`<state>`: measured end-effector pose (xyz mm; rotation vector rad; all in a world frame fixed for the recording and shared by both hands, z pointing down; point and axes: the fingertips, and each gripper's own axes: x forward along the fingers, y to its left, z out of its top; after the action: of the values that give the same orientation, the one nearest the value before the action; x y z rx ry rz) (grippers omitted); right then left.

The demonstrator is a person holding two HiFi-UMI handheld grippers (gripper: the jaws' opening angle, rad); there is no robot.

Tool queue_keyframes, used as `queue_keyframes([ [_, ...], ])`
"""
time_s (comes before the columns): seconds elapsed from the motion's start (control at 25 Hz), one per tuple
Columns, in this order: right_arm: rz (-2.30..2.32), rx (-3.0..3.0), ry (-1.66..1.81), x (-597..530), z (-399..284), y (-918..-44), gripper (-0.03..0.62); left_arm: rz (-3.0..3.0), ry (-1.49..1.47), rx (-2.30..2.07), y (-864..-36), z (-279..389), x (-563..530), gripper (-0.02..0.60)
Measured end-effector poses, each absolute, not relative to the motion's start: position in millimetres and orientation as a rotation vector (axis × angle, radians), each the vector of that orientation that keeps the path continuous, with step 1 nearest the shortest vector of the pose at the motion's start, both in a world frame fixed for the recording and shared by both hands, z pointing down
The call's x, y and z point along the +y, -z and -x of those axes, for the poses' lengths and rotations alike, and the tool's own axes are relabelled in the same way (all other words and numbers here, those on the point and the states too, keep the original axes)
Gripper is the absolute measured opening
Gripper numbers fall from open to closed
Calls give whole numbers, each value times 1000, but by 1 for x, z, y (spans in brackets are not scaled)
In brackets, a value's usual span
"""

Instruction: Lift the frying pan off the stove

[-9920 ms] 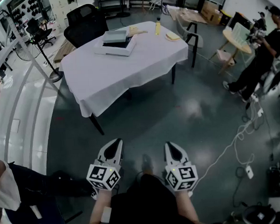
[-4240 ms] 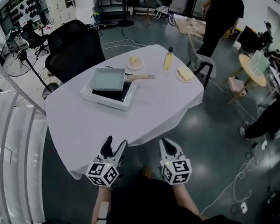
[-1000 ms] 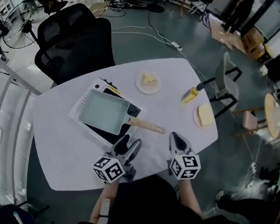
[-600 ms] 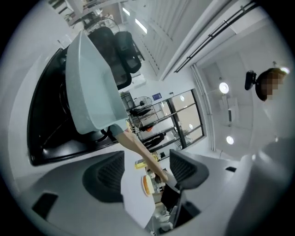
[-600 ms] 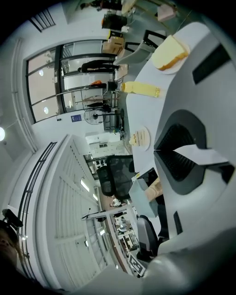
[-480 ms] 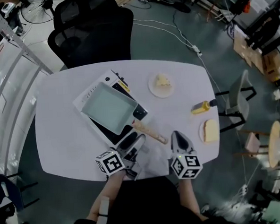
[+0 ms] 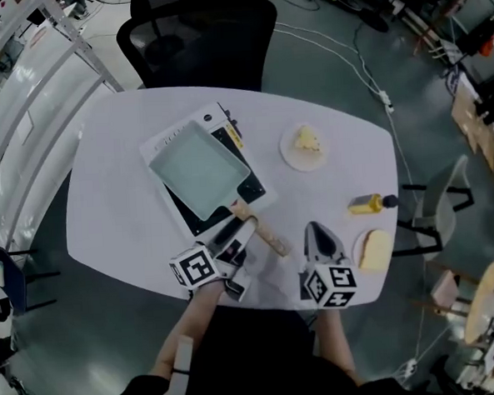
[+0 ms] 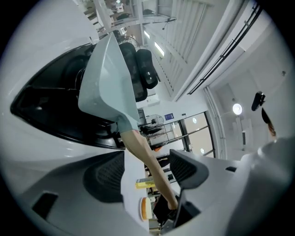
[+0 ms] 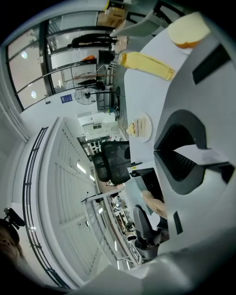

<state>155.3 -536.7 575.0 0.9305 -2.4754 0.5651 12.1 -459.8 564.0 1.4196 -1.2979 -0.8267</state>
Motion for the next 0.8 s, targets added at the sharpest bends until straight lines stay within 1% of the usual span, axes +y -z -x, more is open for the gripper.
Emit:
queue_keyframes([
  [0.36,-793,-2498,-568,-551,-148,-582,6,-1302,898,-1350,-575,2,-476,290],
  [0.52,-729,-2495,-561,-557,-142,-591,6,-1278,1080,-1227,-563,-7,-497,290],
  [0.72,-658,-2494,-563,-560,-135,-601,6,-1288,1066,-1261,-572,-4,-505,288],
  [0.76,-645,-2492,-565,-560,-135,-603,6,-1288,1053,-1292,-574,-2,-505,276],
  [0.8,-636,-2490,-568,-560,-136,-605,6,-1287,1041,-1324,-575,0,-505,231],
])
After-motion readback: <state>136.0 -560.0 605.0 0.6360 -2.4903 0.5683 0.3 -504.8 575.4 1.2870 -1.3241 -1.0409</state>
